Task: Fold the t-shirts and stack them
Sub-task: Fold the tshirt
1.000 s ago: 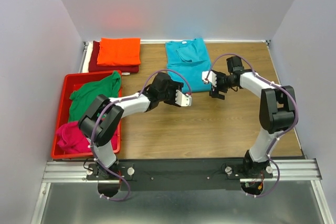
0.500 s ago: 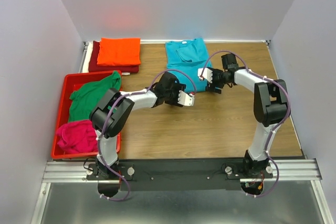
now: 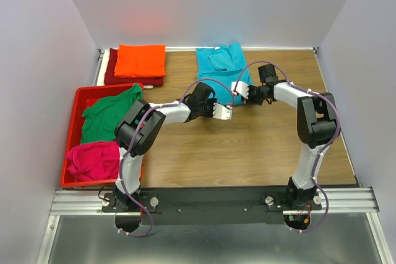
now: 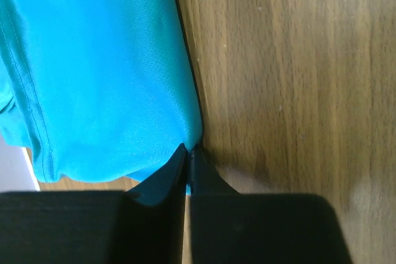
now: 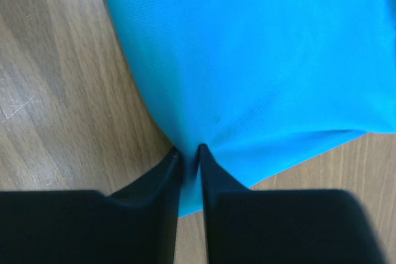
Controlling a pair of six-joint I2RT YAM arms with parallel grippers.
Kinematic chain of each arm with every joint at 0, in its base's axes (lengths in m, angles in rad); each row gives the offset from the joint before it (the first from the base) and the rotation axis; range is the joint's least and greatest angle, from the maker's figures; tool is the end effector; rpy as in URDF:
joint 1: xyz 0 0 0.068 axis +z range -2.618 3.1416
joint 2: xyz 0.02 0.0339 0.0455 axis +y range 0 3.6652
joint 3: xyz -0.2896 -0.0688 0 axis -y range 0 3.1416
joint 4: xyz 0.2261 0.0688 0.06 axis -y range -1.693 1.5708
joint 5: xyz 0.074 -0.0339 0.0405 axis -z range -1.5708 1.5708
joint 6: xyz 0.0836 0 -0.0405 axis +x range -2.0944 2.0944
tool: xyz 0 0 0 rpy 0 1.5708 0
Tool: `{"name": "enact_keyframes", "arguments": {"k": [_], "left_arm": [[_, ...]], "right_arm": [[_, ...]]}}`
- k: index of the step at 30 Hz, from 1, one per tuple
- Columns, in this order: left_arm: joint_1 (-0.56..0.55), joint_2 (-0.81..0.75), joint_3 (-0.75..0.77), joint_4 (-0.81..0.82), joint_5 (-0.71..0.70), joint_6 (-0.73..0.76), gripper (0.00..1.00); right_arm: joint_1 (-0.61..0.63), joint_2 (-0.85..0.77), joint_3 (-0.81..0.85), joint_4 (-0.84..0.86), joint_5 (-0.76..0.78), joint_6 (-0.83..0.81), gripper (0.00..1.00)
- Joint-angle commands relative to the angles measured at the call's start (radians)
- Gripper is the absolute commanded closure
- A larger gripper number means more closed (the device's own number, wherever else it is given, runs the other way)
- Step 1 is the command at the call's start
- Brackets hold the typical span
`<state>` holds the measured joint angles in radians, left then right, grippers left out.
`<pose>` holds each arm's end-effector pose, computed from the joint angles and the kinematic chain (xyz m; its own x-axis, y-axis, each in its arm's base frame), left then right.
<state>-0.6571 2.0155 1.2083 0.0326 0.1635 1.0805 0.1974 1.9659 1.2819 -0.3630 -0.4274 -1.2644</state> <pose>0.3528 -0.2894 0.1436 0.3522 0.8277 -0.4370 0.8157 -0.0425 0.5769 0.4047 0.1163 0.1545 0.1079 -0.8633 -0.4931 -0.9247 0.0950 -0.3686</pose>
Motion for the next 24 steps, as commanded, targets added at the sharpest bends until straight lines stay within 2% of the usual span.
{"name": "enact_keyframes", "arguments": {"k": [1,2,3,9,12,17,18,20,24], "left_arm": [[-0.007,0.016,-0.001,-0.072,-0.004,-0.028,1.00],[-0.006,0.002,-0.006,-0.072,0.011,-0.031,1.00],[-0.006,-0.007,-0.012,-0.072,0.022,-0.034,1.00],[-0.039,-0.130,-0.110,-0.120,0.102,-0.091,1.00],[-0.123,-0.220,-0.213,-0.140,0.139,-0.119,1.00],[-0.255,-0.377,-0.353,-0.171,0.196,-0.253,1.00],[-0.295,-0.402,-0.375,-0.165,0.191,-0.269,1.00],[-0.320,-0.449,-0.415,-0.160,0.189,-0.298,1.00],[-0.348,-0.576,-0.457,-0.132,0.166,-0.350,1.00]], "right_arm": [[0.008,-0.002,-0.026,-0.051,0.006,0.019,0.83],[0.007,-0.009,-0.029,-0.065,0.003,0.020,0.88],[0.008,-0.018,-0.029,-0.079,-0.001,0.022,0.99],[0.010,-0.126,-0.128,-0.220,-0.011,0.042,1.00],[0.014,-0.240,-0.248,-0.304,-0.027,0.033,0.99],[0.031,-0.547,-0.494,-0.398,-0.010,0.022,0.99],[0.033,-0.586,-0.522,-0.410,-0.008,0.025,1.00],[0.033,-0.694,-0.556,-0.450,0.001,0.034,0.99],[0.034,-0.807,-0.586,-0.517,-0.008,0.059,1.00]]}}
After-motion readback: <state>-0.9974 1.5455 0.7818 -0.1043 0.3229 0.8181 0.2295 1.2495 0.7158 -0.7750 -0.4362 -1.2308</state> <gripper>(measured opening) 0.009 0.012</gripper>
